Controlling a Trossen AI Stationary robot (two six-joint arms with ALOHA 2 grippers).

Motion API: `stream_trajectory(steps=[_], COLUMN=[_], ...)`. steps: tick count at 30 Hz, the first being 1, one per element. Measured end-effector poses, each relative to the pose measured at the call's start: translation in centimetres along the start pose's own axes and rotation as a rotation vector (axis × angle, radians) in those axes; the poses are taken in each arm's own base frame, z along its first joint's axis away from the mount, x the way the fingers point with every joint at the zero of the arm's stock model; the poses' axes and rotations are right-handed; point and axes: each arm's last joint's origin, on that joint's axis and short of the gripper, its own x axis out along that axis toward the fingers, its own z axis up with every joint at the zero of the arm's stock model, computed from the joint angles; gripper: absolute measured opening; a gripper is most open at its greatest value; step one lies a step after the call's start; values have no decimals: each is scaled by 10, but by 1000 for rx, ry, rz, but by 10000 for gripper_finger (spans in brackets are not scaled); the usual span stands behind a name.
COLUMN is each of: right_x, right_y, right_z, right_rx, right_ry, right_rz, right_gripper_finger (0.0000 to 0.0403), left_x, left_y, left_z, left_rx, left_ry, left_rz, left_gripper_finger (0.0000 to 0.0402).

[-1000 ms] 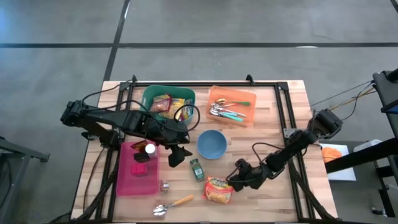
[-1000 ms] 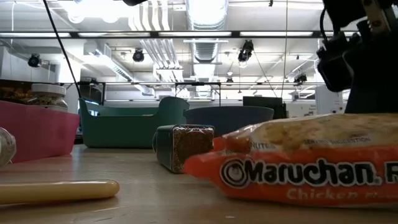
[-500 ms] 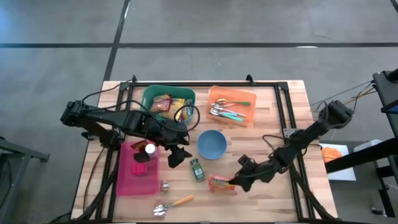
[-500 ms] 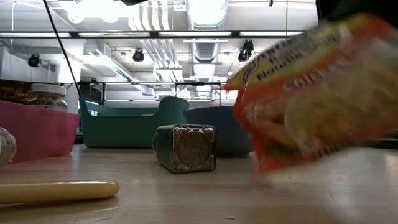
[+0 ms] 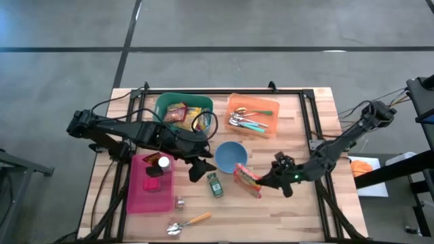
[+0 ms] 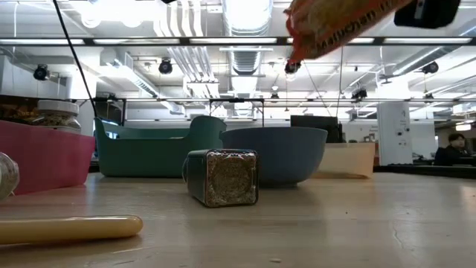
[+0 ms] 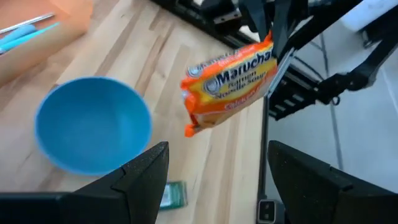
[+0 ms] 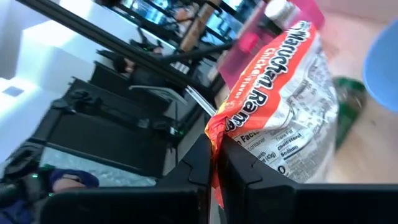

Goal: Pick & Place Food Item
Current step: Put the orange noodle pack into the green bin

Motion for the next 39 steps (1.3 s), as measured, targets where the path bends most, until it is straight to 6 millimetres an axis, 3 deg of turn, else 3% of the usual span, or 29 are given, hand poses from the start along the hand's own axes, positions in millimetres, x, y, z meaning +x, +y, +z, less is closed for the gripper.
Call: stream_trajectory(steps=[10, 16, 24, 34, 39], right_x=[-15, -16, -18, -20, -19], right_y=[10, 11, 24, 30, 31], right_z=[13, 13, 21, 24, 26], right_rx=[-63, -60, -64, -96, -87], right_ry=[-36, -41, -112, -151, -166], right_rz=[64, 72, 196, 259, 269], right_gripper_finger=[8, 8, 8, 8, 8], left_x=[28, 37, 37, 36, 31], left_y=[22, 29, 30, 28, 24], left_z=[0, 1, 3, 7, 15], left_rx=[-194, -181, -97, -18, 18], left_ry=[-127, -194, -233, -271, -355], left_rz=[-99, -209, -221, -246, -303], left_gripper_finger=[276, 276, 281, 380, 398])
